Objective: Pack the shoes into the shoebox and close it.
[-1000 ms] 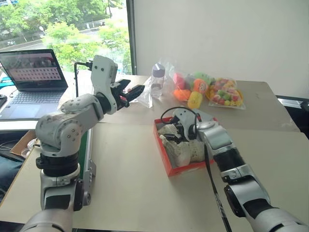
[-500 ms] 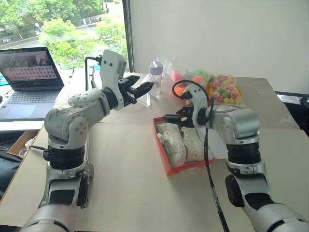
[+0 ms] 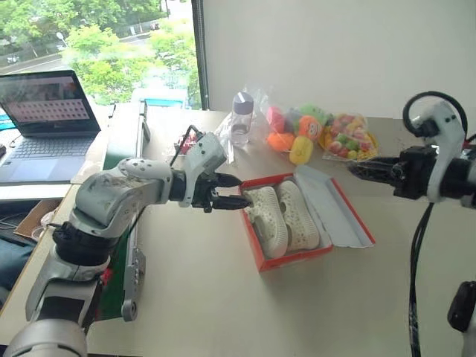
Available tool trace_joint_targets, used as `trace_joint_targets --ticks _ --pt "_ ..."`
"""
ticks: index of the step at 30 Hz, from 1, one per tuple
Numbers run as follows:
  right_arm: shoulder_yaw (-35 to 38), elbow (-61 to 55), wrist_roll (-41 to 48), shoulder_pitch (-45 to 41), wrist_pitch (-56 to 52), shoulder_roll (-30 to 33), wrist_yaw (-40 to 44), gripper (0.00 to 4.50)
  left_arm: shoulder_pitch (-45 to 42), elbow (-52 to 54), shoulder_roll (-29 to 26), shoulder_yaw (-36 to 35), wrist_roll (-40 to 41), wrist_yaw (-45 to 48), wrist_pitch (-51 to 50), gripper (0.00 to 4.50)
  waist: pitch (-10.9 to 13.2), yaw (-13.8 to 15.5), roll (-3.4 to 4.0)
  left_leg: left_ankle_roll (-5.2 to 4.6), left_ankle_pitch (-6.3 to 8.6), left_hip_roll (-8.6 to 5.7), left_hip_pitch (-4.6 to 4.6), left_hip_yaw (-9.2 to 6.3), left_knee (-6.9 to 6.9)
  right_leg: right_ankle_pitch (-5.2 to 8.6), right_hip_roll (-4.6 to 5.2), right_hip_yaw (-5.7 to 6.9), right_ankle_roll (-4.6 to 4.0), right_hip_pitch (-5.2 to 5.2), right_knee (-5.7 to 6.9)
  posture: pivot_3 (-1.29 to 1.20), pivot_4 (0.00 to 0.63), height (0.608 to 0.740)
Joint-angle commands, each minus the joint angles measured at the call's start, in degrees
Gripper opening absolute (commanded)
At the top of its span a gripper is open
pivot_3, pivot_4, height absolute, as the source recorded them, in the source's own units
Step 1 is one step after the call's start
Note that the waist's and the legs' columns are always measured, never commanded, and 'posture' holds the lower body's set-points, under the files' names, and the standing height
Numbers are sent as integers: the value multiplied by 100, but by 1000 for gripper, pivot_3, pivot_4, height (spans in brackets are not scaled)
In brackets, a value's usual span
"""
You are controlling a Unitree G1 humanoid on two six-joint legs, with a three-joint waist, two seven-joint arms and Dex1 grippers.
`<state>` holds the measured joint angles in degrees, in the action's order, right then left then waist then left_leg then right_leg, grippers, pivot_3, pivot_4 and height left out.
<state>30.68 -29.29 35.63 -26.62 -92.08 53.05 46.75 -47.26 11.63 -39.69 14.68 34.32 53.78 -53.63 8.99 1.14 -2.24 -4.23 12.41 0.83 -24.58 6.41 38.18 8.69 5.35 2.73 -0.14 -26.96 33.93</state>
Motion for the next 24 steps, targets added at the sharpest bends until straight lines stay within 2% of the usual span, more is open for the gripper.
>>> trace_joint_targets --ticks 1,4,8,10,14,19,22,24 --pt "1348 -945 654 1686 -42 59 67 80 -398 -412 -31 272 -392 574 458 3050 1 47 0 -1 1 -1 -2 2 5 1 2 -2 1 0 0 0 150 740" --pt "1631 -1643 822 2712 -42 -542 -399 16 -572 -659 -159 503 -728 972 731 3050 0 63 1 -10 6 -1 -1 1 17 3 2 -6 9 6 1 0 150 740" --pt "1554 -1945 825 2959 -42 -1441 -887 16 -701 -775 -219 525 -913 1213 796 3050 5 -51 5 -12 8 1 1 1 47 -2 -2 -21 17 9 12 0 150 740" --pt "1345 -1561 397 3060 459 -1947 -1384 16 -767 -725 -327 533 -1015 1354 797 3050 8 -61 9 33 34 6 0 0 64 -3 -1 -23 19 10 13 0 150 740" --pt "809 -764 -135 3453 1581 -2642 -1787 16 -876 -590 -494 417 -1077 1412 600 3050 11 -51 19 36 35 4 -1 -3 70 -3 8 -18 19 18 6 0 150 740" --pt "365 -350 -150 3793 2135 -2897 -1744 16 -823 -335 -680 222 -1015 1324 205 3050 25 -49 44 24 39 -1 -8 -2 64 -4 8 -26 20 9 13 0 150 740" --pt "186 -87 -104 3935 2330 -2847 -1629 0 -779 -221 -741 12 -877 1251 -106 3749 26 -49 45 -14 21 2 -8 -4 62 -2 -5 -26 17 8 13 0 150 740" --pt "102 169 -154 3813 2621 -2914 -1684 0 -768 -150 -798 -22 -876 1257 -141 4440 27 -61 47 -17 20 3 -7 -5 60 3 -10 -24 16 8 14 0 150 740"
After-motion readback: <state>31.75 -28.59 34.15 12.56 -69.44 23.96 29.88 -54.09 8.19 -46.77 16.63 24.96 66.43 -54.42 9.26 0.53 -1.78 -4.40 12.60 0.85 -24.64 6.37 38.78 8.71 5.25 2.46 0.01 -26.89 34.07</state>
